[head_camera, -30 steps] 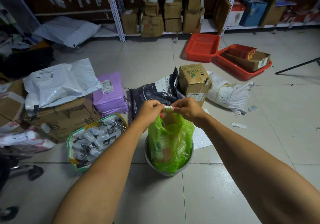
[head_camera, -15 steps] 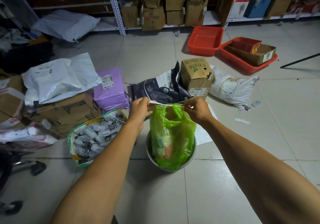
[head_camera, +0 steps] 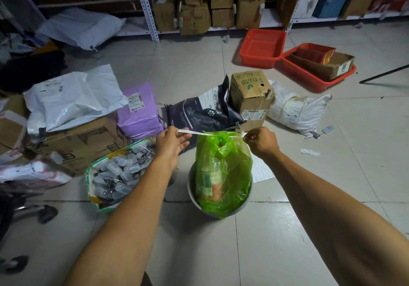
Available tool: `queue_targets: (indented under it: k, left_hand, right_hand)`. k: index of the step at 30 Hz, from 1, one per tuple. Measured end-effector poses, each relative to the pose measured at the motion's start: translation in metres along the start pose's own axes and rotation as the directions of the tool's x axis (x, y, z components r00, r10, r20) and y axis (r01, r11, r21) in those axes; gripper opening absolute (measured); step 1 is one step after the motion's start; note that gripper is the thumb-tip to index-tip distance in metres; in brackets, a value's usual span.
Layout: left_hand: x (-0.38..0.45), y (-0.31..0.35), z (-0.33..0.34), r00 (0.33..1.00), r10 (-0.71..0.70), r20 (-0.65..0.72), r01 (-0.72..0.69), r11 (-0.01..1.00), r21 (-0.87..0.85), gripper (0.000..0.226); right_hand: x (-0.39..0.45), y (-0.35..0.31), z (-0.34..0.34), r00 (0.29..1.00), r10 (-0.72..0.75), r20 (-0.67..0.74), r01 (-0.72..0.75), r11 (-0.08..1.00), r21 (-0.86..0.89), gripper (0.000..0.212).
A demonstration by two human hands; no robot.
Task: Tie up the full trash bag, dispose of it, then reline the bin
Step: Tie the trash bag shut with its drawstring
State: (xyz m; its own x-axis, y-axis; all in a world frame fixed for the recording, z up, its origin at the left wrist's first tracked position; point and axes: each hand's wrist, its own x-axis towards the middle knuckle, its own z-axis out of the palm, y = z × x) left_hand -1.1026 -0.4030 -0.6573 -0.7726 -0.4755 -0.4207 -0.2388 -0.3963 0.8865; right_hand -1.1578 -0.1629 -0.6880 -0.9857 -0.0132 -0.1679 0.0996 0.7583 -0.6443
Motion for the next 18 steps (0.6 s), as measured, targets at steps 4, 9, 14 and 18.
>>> queue_targets:
  k: [4, 9, 14, 18]
  left_hand:
    - [-0.004, 0.008, 0.012, 0.994, -0.021, 0.109, 0.022, 1.000, -0.005, 0.023]
    - [-0.006, 0.016, 0.036, 0.963, 0.065, 0.263, -0.083, 0.995, 0.058, 0.024]
    - [-0.016, 0.022, 0.060, 0.896, 0.104, 0.432, -0.235, 0.936, 0.261, 0.019]
    - [-0.018, 0.027, 0.063, 0.864, 0.118, 0.489, -0.334, 0.862, 0.382, 0.016]
  right_hand:
    - [-0.006, -0.013, -0.006, 0.999, -0.007, -0.043, 0.008, 1.000, 0.017, 0.022]
    - [-0.011, -0.046, -0.009, 0.985, -0.170, -0.010, 0.169, 0.970, 0.176, 0.020]
    - [-0.009, -0.063, 0.001, 0.946, -0.309, 0.099, 0.288, 0.939, 0.187, 0.027]
    - [-0.005, -0.062, 0.007, 0.940, -0.319, 0.119, 0.274, 0.917, 0.290, 0.024]
